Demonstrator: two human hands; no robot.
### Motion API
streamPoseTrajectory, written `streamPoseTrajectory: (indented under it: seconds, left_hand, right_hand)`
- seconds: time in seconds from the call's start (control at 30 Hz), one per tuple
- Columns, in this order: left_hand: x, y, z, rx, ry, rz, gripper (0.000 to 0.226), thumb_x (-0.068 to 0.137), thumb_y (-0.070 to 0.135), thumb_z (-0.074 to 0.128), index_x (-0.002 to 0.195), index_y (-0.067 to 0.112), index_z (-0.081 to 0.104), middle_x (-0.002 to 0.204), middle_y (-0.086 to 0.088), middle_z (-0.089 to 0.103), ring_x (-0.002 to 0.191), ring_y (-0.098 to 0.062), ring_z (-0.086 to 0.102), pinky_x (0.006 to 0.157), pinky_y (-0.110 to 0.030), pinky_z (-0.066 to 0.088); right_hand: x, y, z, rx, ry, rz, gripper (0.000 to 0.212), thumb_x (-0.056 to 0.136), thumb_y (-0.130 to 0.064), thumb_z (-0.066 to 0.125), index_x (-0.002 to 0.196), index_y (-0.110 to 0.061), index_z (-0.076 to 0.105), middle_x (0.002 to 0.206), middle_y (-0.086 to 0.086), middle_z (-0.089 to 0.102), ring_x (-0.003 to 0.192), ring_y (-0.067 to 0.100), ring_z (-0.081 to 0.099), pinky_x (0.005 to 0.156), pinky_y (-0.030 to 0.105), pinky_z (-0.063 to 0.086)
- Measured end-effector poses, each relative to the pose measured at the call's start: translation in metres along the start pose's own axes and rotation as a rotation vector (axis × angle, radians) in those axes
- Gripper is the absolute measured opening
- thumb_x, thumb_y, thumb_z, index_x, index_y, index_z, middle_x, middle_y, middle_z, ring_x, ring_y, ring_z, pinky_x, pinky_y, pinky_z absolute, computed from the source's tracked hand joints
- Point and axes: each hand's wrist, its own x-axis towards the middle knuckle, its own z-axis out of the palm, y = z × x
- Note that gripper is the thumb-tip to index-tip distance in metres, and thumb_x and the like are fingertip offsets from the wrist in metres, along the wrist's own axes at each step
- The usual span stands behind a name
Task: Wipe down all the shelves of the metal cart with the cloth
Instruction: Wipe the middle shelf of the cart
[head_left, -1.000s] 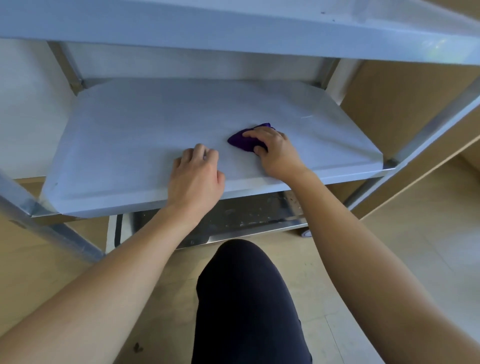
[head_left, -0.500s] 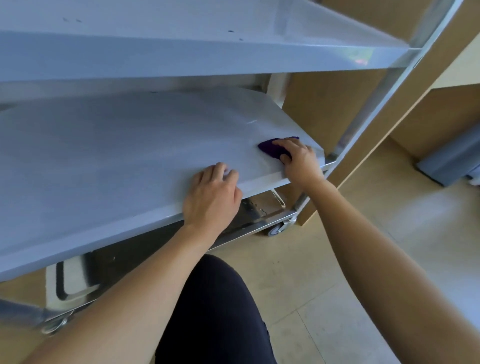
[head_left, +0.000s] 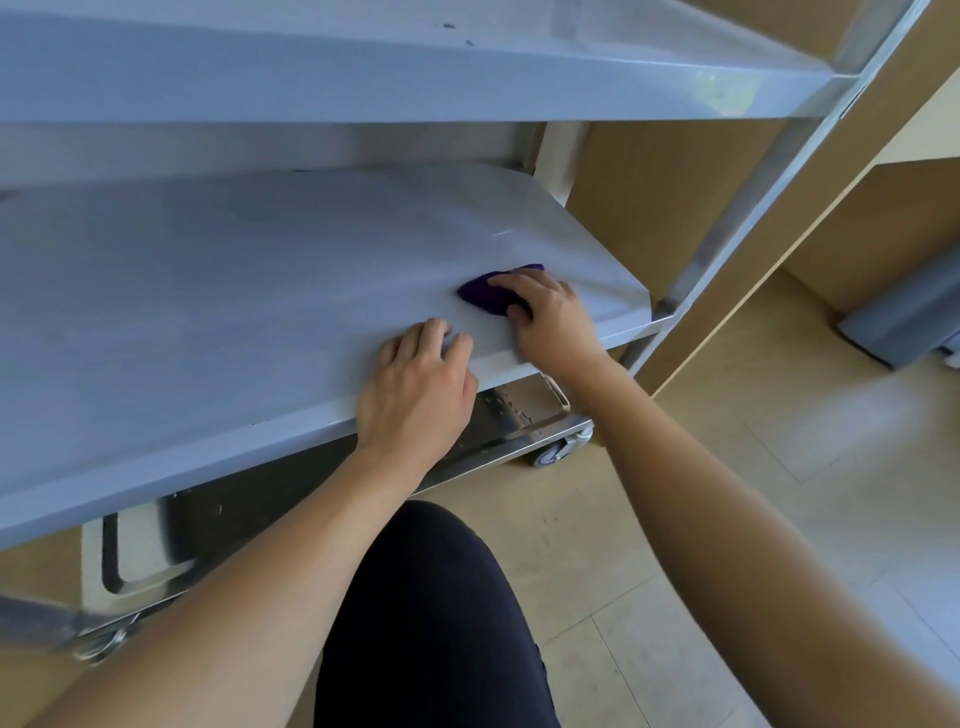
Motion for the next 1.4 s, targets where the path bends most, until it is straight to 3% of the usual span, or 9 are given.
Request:
streamPoseTrajectory:
  seconds: [0.23, 0.43, 0.53, 0.8, 0.93, 1.03, 1.13, 1.23, 1.4]
  left_hand:
    - [0.002, 0.003, 0.001, 0.009, 0.006, 0.008, 0.027, 0.091, 0.02, 0.038, 0.105, 0.01, 0.059, 0.112, -0.012, 0.057, 0.096, -0.031, 0.057, 0.081, -0.042, 0.046]
    - [0.0, 0.001, 0.001, 0.034, 0.015, -0.003, 0.022, 0.09, 0.019, 0.038, 0.097, 0.011, 0.057, 0.101, -0.01, 0.056, 0.088, -0.03, 0.055, 0.076, -0.041, 0.045]
    - [-0.001, 0.0, -0.001, 0.035, 0.015, -0.001, 0.023, 0.091, 0.019, 0.037, 0.098, 0.011, 0.057, 0.101, -0.009, 0.056, 0.088, -0.029, 0.055, 0.076, -0.04, 0.045]
    - [0.002, 0.003, 0.002, 0.041, 0.035, 0.001, 0.024, 0.091, 0.02, 0.037, 0.097, 0.011, 0.058, 0.102, -0.008, 0.057, 0.087, -0.028, 0.056, 0.077, -0.039, 0.046]
    - [0.002, 0.003, 0.002, 0.041, 0.028, -0.009, 0.02, 0.09, 0.019, 0.038, 0.092, 0.012, 0.057, 0.097, -0.008, 0.056, 0.083, -0.029, 0.054, 0.074, -0.04, 0.045]
    - [0.001, 0.001, 0.002, 0.055, 0.025, 0.001, 0.019, 0.09, 0.02, 0.039, 0.093, 0.013, 0.057, 0.097, -0.007, 0.055, 0.084, -0.028, 0.053, 0.075, -0.038, 0.046]
    - [-0.001, 0.001, 0.002, 0.061, 0.054, 0.005, 0.019, 0.09, 0.019, 0.04, 0.093, 0.014, 0.058, 0.097, -0.005, 0.055, 0.084, -0.026, 0.054, 0.074, -0.036, 0.046]
    - [0.0, 0.003, 0.002, 0.057, 0.081, -0.001, 0.022, 0.089, 0.018, 0.037, 0.091, 0.014, 0.058, 0.097, -0.006, 0.056, 0.083, -0.027, 0.055, 0.073, -0.037, 0.046]
    - [0.002, 0.005, 0.006, 0.06, 0.086, -0.006, 0.022, 0.09, 0.019, 0.037, 0.092, 0.014, 0.058, 0.096, -0.006, 0.056, 0.082, -0.026, 0.055, 0.072, -0.037, 0.046]
  right_hand:
    - [0.014, 0.041, -0.021, -0.059, 0.076, 0.343, 0.048, 0.095, -0.01, 0.038, 0.136, -0.03, 0.053, 0.144, 0.002, 0.05, 0.133, 0.034, 0.038, 0.107, 0.045, 0.038]
    - [0.001, -0.026, 0.017, 0.045, 0.04, -0.012, 0.041, 0.096, -0.01, 0.045, 0.131, -0.026, 0.059, 0.139, 0.0, 0.055, 0.129, 0.029, 0.044, 0.106, 0.04, 0.039]
    - [0.013, -0.018, 0.013, 0.076, -0.01, -0.047, 0.041, 0.094, -0.009, 0.047, 0.129, -0.027, 0.06, 0.138, -0.001, 0.056, 0.127, 0.029, 0.047, 0.105, 0.039, 0.04]
    - [0.056, 0.051, -0.016, -0.006, 0.024, 0.34, 0.047, 0.094, -0.01, 0.041, 0.13, -0.034, 0.059, 0.14, 0.002, 0.054, 0.129, 0.034, 0.044, 0.104, 0.047, 0.044]
    - [0.06, 0.008, 0.009, 0.001, -0.035, 0.163, 0.046, 0.095, -0.009, 0.042, 0.132, -0.032, 0.058, 0.141, -0.001, 0.054, 0.127, 0.029, 0.048, 0.1, 0.039, 0.047]
    - [0.058, -0.026, 0.029, 0.038, -0.063, -0.018, 0.044, 0.097, -0.01, 0.043, 0.133, -0.031, 0.057, 0.143, -0.001, 0.052, 0.131, 0.029, 0.042, 0.109, 0.039, 0.037]
    - [0.059, -0.021, 0.028, 0.055, -0.084, -0.049, 0.043, 0.097, -0.011, 0.045, 0.134, -0.03, 0.056, 0.143, -0.002, 0.052, 0.132, 0.028, 0.042, 0.111, 0.036, 0.033]
    - [0.061, 0.015, 0.013, 0.036, -0.017, 0.016, 0.044, 0.095, -0.009, 0.046, 0.132, -0.029, 0.059, 0.138, 0.001, 0.057, 0.128, 0.031, 0.047, 0.106, 0.037, 0.041]
    - [0.075, 0.061, -0.006, -0.009, 0.07, 0.297, 0.048, 0.094, -0.009, 0.038, 0.13, -0.034, 0.059, 0.14, 0.005, 0.053, 0.129, 0.036, 0.042, 0.1, 0.046, 0.046]
